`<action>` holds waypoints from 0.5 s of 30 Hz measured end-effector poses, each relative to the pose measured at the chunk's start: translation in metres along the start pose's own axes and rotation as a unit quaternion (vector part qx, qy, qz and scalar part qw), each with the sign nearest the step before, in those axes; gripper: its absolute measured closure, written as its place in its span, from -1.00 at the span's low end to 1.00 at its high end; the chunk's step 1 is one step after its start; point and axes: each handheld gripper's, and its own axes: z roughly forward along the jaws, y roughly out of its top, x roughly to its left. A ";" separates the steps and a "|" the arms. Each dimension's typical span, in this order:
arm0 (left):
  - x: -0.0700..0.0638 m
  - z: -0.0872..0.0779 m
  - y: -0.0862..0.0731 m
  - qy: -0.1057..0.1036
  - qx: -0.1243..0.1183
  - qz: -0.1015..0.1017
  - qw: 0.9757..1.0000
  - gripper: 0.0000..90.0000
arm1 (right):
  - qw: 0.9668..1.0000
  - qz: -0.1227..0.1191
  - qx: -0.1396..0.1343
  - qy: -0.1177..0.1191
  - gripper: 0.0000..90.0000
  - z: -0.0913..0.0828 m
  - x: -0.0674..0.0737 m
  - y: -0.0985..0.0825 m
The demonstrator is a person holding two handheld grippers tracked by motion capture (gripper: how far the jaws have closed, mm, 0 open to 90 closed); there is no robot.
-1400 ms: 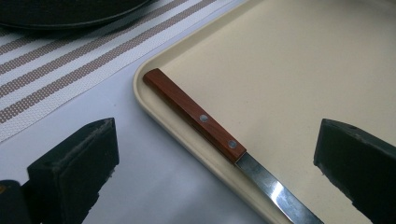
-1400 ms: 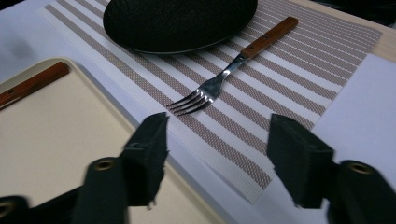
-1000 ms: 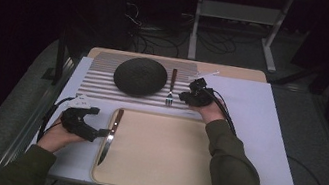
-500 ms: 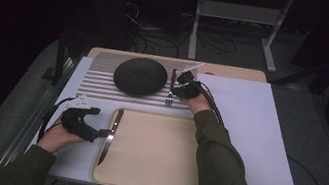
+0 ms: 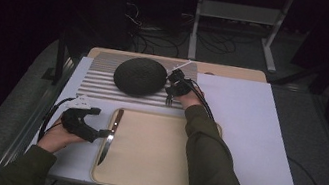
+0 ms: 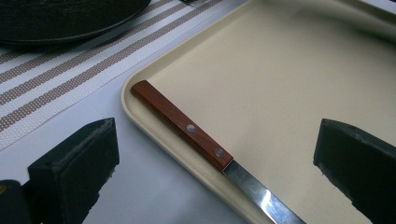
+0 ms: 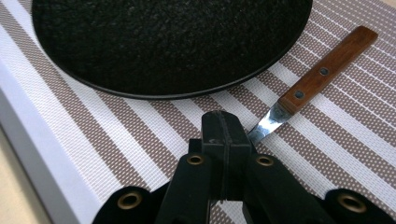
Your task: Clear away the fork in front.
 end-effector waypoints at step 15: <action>0.000 0.001 0.000 -0.003 0.000 0.001 1.000 -1.00 | 1.000 -0.005 0.018 -0.007 0.97 0.014 0.001 0.003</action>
